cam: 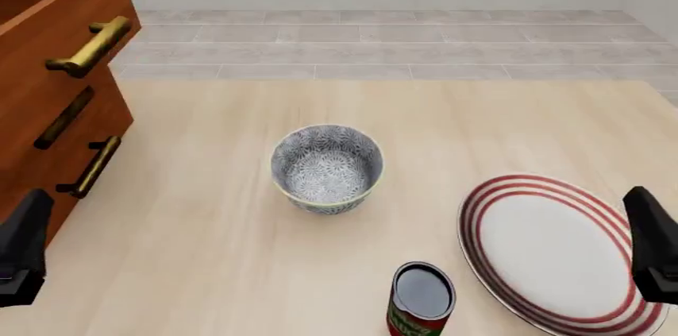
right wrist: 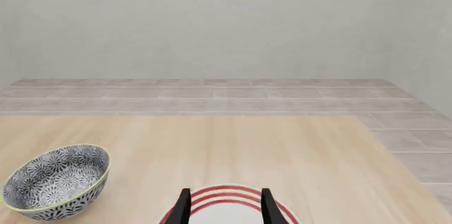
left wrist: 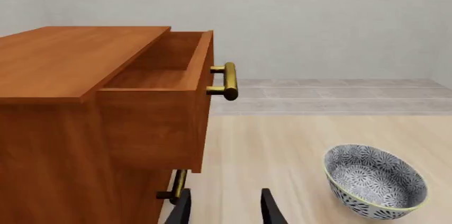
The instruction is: Put the bowl on the plate.
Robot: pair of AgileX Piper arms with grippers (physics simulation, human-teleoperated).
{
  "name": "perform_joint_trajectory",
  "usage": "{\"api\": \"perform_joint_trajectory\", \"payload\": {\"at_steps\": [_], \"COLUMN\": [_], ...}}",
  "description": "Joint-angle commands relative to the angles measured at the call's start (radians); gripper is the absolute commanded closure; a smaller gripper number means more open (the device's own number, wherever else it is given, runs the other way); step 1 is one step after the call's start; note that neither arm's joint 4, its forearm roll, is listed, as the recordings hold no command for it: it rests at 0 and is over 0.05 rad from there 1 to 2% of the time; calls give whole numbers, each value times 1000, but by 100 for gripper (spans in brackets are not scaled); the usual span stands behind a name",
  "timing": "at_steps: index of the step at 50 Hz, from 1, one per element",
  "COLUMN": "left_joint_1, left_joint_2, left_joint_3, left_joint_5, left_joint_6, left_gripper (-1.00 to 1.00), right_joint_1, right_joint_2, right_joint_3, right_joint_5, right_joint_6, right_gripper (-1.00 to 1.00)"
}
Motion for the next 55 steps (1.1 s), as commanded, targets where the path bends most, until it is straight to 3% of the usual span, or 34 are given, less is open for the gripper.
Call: {"api": "perform_joint_trajectory", "payload": {"at_steps": [1,5,17,24,27,45,55], "left_joint_1": [0,0,0,0,0,0,0], "left_joint_2": [0,0,0,0,0,0,0], "left_joint_3": [0,0,0,0,0,0,0], "left_joint_5": [0,0,0,0,0,0,0], "left_joint_6": [0,0,0,0,0,0,0], "left_gripper": [-100,-100,-100,-100,-100,-100,-100], "right_joint_1": [-2,-1,-16,4,28,130,221], "right_joint_2": [-20,-12,161,224,302,438,581], "right_joint_3": [-6,-3,0,0,-5,-209,-317], "right_joint_5": [26,16,-145,-190,-259,-213,-217], "right_joint_6": [1,-2,18,-1,0,-68,-38], "right_gripper": [-100,-100,-100,-100,-100,-100,-100]}}
